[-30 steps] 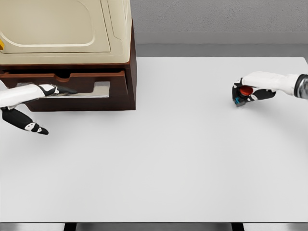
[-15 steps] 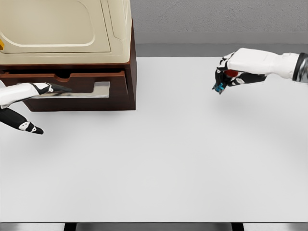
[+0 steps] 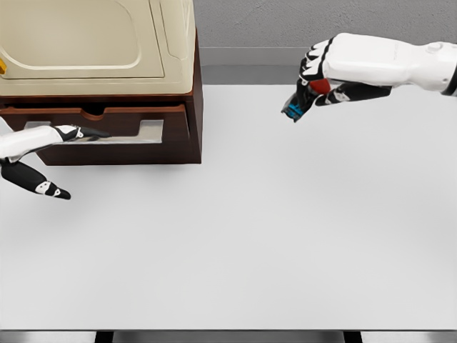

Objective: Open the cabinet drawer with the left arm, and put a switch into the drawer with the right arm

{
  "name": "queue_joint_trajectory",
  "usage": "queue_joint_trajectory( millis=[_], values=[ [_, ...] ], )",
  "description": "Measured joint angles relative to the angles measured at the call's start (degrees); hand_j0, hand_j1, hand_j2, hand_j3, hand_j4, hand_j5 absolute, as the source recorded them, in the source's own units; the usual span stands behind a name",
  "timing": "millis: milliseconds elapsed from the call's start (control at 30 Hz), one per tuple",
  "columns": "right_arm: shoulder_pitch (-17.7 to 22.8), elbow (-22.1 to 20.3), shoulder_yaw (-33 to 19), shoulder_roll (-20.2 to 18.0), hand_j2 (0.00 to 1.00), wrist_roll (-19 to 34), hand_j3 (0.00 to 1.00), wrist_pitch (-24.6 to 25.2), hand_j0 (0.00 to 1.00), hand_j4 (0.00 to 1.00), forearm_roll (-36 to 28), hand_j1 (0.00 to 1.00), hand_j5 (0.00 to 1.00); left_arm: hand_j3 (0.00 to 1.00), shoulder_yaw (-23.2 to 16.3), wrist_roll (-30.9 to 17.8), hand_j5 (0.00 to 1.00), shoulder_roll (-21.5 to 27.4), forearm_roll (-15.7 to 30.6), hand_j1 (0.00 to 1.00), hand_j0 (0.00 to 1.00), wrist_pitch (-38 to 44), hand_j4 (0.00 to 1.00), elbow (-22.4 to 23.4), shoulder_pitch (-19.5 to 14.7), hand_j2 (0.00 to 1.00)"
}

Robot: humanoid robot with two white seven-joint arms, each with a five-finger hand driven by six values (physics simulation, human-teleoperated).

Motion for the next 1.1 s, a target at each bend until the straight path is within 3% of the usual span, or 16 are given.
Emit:
queue_joint_trajectory(
  millis=[267,567,1100],
  values=[
    [-0.26,-2.05,-0.02,-0.56,0.38,-0.04,0.38,0.05,0.38,0.38,-2.13,0.38,0.38,1.00,0.30,0.48,1.00,0.70,0.35,1.00,1.00,0.18,1.00,-1.06,0.95,1.00],
    [-0.79,-2.38,0.11,0.22,0.38,-0.04,0.38,0.05,0.38,0.38,-2.98,0.38,0.38,1.00,0.38,-0.63,1.00,4.06,2.43,1.00,1.00,0.16,1.00,-5.55,1.22,1.00],
    [-3.78,-2.67,0.50,6.99,0.38,0.17,0.38,0.03,0.38,0.38,-3.01,0.38,0.38,1.00,0.29,-0.50,1.00,6.32,2.39,1.00,1.00,-1.02,1.00,-7.74,1.93,1.00]
  ],
)
